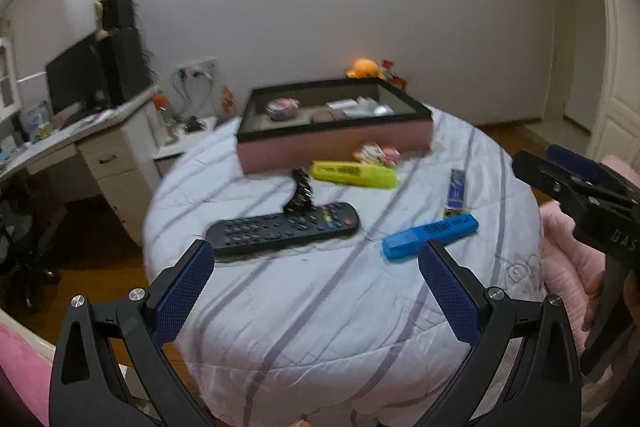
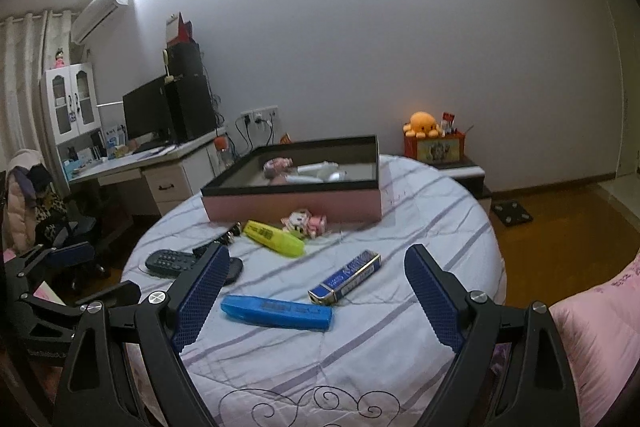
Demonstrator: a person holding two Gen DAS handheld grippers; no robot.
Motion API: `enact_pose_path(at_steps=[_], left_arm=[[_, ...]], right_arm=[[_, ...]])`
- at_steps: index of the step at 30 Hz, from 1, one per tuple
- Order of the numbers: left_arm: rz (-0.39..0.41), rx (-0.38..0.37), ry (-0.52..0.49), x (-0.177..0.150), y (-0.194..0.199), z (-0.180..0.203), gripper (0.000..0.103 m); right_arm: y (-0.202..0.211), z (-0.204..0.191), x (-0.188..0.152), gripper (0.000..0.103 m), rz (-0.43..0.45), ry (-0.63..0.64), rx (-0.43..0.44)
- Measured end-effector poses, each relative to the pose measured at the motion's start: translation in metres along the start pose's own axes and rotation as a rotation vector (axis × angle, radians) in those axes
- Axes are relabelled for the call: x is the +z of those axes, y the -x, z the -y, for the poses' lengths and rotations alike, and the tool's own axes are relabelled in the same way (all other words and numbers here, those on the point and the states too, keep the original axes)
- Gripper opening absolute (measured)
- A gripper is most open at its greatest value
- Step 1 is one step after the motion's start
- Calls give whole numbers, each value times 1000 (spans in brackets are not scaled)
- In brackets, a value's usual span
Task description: Organize rigid objects
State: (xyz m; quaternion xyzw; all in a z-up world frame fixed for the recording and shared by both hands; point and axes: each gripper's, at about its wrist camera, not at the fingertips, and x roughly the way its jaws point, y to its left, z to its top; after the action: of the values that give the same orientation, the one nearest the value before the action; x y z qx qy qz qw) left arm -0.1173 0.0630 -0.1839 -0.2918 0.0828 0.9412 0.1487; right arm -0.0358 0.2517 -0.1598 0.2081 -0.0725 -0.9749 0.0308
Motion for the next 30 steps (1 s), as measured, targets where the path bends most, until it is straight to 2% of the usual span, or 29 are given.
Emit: enact_pose_path(at_steps=[7, 18, 22, 25, 30], left_arm=[[-94, 46, 8, 6, -32, -9, 103], [-165, 58, -1, 29, -61, -26, 103], [-223, 79, -5, 30, -79, -32, 103], [-236, 106, -1, 33, -86, -34, 103], [-279, 55, -26, 32, -96, -24, 103]], right_arm=[[-28, 6, 4, 91, -72, -7, 0], [-70, 22, 23, 91, -168, -36, 19], [-80, 28, 30, 91, -191, -49, 25], [-87, 31, 34, 91, -200, -56, 21], [-99, 35, 38, 91, -226, -92, 44]])
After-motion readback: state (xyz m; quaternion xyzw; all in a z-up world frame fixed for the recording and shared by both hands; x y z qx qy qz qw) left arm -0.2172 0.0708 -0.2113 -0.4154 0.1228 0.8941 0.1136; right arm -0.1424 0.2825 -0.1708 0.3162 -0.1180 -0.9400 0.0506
